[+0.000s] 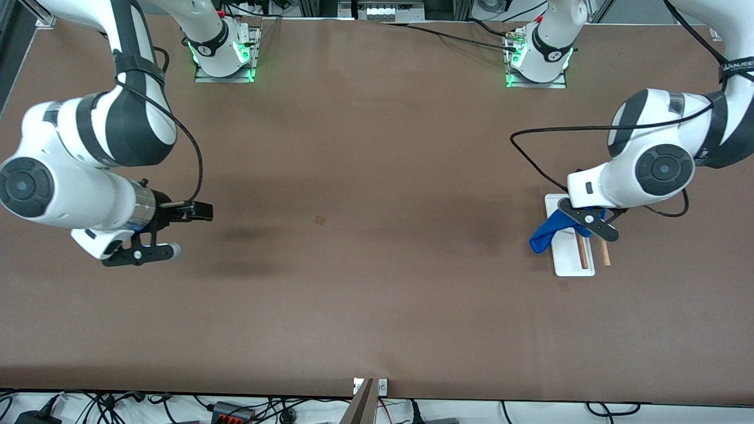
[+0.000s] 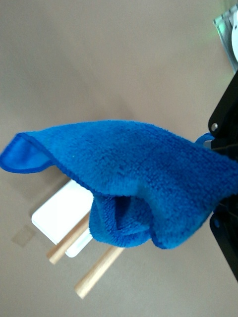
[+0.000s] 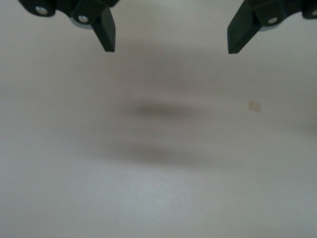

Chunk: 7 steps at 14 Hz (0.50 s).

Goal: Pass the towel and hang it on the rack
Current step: 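Lower the towel over the wooden dowels with the left gripper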

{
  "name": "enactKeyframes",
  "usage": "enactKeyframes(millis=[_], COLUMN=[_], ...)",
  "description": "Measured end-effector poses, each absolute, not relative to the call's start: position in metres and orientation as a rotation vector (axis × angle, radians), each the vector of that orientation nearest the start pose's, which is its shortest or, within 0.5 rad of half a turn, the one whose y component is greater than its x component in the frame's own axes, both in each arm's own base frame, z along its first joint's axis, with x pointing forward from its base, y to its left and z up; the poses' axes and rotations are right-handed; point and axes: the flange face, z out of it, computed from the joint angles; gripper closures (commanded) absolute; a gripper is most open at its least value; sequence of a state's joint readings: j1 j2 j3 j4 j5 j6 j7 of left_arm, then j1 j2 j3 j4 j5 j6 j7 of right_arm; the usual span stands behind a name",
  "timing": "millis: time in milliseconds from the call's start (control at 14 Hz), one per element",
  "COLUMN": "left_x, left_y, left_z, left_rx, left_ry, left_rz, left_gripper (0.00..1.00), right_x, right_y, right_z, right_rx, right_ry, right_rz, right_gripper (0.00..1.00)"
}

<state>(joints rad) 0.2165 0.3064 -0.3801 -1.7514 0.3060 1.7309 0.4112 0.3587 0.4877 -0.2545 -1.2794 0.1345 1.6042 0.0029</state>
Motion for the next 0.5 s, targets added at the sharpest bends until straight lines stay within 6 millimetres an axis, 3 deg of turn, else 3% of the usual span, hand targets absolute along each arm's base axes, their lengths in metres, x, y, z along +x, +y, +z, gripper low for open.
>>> enactKeyframes(millis=[143,357,500], left_x=[0.605,0.603,0.604], left_y=[-0.049,-0.044,-0.028], left_z=[0.379,0.366,0.358], left_rx=[-2.74,-2.711,-2.708], left_ry=[1.017,1.06,1.101], left_rz=[0.424,0.403,0.37], left_gripper=[1.0,1.0,1.0], right_x=[0.671,0.667,0.662], right_y=[0.091,0.03,-0.008], right_z=[0.491,0.525,0.544], right_rx=[-3.165,-3.156,-3.122], right_ry=[-0.103,0.036,0.104], right_rz=[0.178,0.104,0.061], right_gripper=[0.0,0.0,0.0])
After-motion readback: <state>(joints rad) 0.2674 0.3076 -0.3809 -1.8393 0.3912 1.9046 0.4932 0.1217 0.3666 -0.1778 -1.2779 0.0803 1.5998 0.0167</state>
